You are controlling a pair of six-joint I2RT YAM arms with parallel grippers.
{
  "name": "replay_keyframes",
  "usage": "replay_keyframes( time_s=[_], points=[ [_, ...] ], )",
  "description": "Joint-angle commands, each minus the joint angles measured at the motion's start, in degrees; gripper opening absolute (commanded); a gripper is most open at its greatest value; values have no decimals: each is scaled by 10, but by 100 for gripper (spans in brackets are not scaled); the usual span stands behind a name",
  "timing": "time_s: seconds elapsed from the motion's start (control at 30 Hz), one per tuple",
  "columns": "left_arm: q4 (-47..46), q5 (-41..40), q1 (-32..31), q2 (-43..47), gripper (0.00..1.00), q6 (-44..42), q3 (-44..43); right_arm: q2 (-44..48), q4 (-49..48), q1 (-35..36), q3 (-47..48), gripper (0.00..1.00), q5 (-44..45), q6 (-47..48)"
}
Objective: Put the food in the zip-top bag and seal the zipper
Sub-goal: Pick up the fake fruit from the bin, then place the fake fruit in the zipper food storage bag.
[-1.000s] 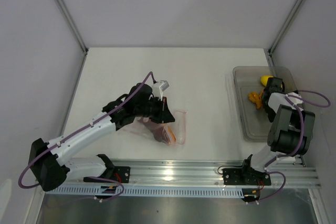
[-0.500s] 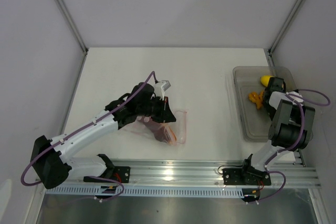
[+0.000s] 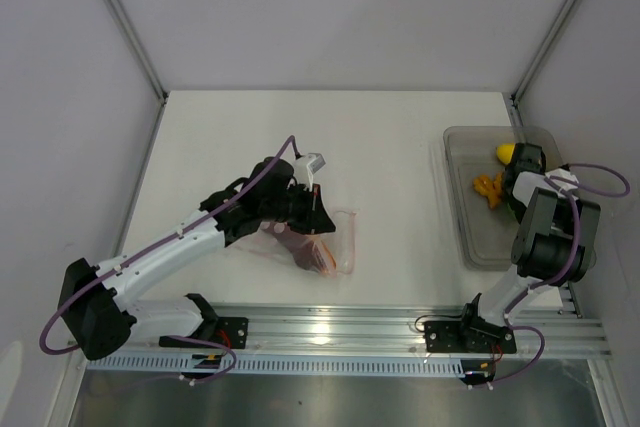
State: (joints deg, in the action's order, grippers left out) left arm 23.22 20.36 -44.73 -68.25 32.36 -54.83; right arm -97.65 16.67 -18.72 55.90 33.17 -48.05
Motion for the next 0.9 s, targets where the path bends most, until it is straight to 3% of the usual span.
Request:
replay_keyframes(
  time_s=[0.0, 0.1, 0.13, 0.2, 0.23, 0.3, 0.43, 0.5, 0.7, 0.87],
  points=[
    [-14, 14, -1, 9, 1, -12, -21, -8, -13, -3, 17, 77, 25, 3],
    [-12, 13, 0, 10, 0, -12, -20, -5, -9, -3, 15, 60, 24, 4],
    [-11, 13, 0, 10, 1, -12, -19, -3, -8, -3, 14, 48, 24, 5],
    [-11, 13, 0, 13, 1, -10, -19, 7, -7, -3, 11, 35, 24, 10],
    [-12, 13, 0, 14, 1, -9, -19, 11, -6, -3, 10, 23, 23, 13],
    [-10, 13, 0, 18, 1, -7, -18, 21, 3, -3, 8, 15, 23, 13],
    [-6, 12, 0, 27, 1, -5, -18, 73, 19, -3, 2, 10, 14, 26],
    [-2, 10, 0, 34, 1, -5, -19, 97, 24, -3, -6, 0, -5, 40],
    [-3, 13, 0, 60, 1, 7, -14, 205, 54, 1, -26, 0, -72, 60],
    [12, 20, 0, 80, 0, 14, -26, 328, 47, 10, -54, 0, -224, 105]
  ],
)
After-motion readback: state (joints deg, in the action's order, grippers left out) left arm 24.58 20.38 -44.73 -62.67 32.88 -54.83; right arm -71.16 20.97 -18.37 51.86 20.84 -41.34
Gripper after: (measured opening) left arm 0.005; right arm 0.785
